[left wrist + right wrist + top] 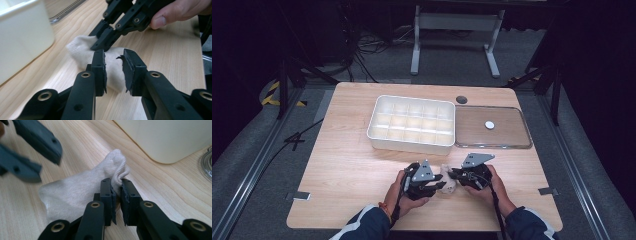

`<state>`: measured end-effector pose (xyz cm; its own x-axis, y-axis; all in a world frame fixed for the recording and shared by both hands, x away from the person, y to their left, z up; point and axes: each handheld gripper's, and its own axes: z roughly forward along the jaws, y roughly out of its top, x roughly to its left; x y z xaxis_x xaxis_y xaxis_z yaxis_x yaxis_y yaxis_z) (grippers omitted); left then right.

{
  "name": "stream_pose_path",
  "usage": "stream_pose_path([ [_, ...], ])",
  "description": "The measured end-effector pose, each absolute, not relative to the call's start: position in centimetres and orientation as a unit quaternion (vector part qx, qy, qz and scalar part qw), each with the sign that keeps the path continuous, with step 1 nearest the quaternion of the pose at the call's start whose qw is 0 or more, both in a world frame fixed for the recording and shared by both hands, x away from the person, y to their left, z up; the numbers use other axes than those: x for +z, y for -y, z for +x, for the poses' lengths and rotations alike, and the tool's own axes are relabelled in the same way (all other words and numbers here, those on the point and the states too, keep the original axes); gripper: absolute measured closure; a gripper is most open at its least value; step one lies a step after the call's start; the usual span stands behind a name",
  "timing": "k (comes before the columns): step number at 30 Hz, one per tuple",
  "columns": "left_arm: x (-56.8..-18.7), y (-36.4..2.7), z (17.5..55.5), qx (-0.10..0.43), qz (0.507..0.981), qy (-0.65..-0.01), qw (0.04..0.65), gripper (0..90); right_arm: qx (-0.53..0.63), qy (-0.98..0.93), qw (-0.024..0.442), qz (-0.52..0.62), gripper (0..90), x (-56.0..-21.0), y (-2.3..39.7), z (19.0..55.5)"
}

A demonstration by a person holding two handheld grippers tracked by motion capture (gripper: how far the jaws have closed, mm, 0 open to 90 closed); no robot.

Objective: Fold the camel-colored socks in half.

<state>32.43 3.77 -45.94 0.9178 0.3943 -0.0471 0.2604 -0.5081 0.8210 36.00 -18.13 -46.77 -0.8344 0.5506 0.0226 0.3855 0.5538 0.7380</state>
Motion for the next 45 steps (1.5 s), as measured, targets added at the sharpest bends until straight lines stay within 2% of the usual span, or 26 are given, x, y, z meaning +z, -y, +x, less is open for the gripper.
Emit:
stream_pose_path([
  [4,-46.5,-2.9,32.0,0.066,0.870,-0.166,0.460,68.9,0.385,-0.877,0.119,0.262,81.5,-46.7,18.0,35.8],
  [7,-47.2,-2.3,31.9,0.068,0.887,-0.155,0.429,71.8,0.385,-0.877,0.121,0.262,81.6,-46.8,17.9,35.8],
  [12,-47.5,-2.5,32.2,0.064,0.887,-0.161,0.429,76.7,0.387,-0.875,0.120,0.264,80.5,-46.7,17.8,35.7],
  [13,-47.5,-2.5,32.1,0.065,0.887,-0.163,0.427,76.7,0.383,-0.876,0.125,0.266,74.7,-46.6,17.9,35.8],
  [15,-47.6,-2.3,32.0,0.073,0.888,-0.158,0.425,76.7,0.384,-0.872,0.125,0.276,71.1,-46.4,18.2,36.0],
  [18,-47.5,-2.4,32.0,0.072,0.890,-0.156,0.423,76.7,0.384,-0.868,0.132,0.286,70.4,-46.1,18.6,36.2],
  [19,-47.6,-2.4,32.0,0.075,0.891,-0.154,0.420,77.0,0.379,-0.864,0.147,0.297,74.7,-45.9,19.0,36.3],
  [22,-47.5,-2.4,32.0,0.078,0.892,-0.152,0.418,77.6,0.383,-0.850,0.159,0.325,78.9,-45.6,20.3,36.8],
  [26,-47.5,-2.4,32.0,0.078,0.892,-0.151,0.418,78.0,0.416,-0.839,0.166,0.308,82.1,-44.7,20.6,36.5],
  [29,-47.6,-2.4,32.0,0.072,0.890,-0.156,0.421,78.3,0.465,-0.833,0.145,0.263,81.9,-43.9,19.5,36.2],
  [32,-47.5,-2.4,32.1,0.077,0.893,-0.151,0.416,78.9,0.474,-0.839,0.130,0.234,85.7,-43.8,18.0,36.2],
  [37,-47.4,-2.3,32.0,0.076,0.894,-0.154,0.414,79.2,0.455,-0.861,0.091,0.209,89.3,-45.6,16.2,36.9],
  [45,-47.4,-2.1,31.7,0.091,0.896,-0.151,0.409,79.2,0.417,-0.869,0.106,0.244,90.0,-47.0,16.6,37.7],
])
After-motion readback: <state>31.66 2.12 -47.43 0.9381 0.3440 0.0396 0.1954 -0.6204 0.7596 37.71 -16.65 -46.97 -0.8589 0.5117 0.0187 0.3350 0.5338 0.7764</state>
